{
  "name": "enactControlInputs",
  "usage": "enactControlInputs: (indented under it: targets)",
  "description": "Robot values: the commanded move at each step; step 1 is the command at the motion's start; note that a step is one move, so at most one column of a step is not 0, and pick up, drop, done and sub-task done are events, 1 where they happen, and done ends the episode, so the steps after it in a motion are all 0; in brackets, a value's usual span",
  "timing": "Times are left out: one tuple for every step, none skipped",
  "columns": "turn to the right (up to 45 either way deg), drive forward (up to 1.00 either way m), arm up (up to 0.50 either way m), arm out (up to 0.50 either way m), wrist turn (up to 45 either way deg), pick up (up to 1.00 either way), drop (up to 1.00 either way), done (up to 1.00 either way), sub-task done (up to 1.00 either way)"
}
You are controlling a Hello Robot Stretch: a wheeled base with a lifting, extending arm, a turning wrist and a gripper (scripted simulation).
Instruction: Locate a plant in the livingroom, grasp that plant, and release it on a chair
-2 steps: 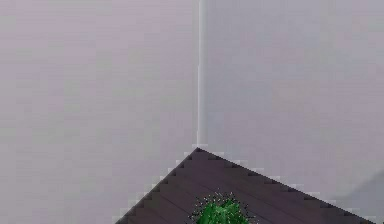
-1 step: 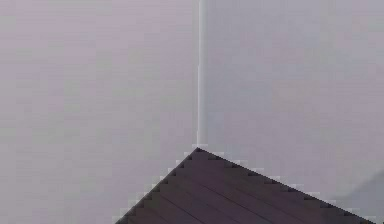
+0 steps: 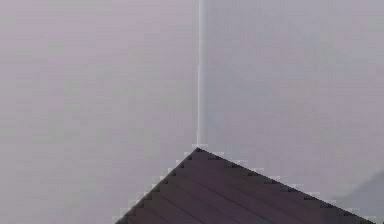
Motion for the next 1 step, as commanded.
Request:
enactControlInputs:
  targets:
    - [0.0,0.00,0.00,0.00,45.0,0.00,0.00,0.00,0.00]
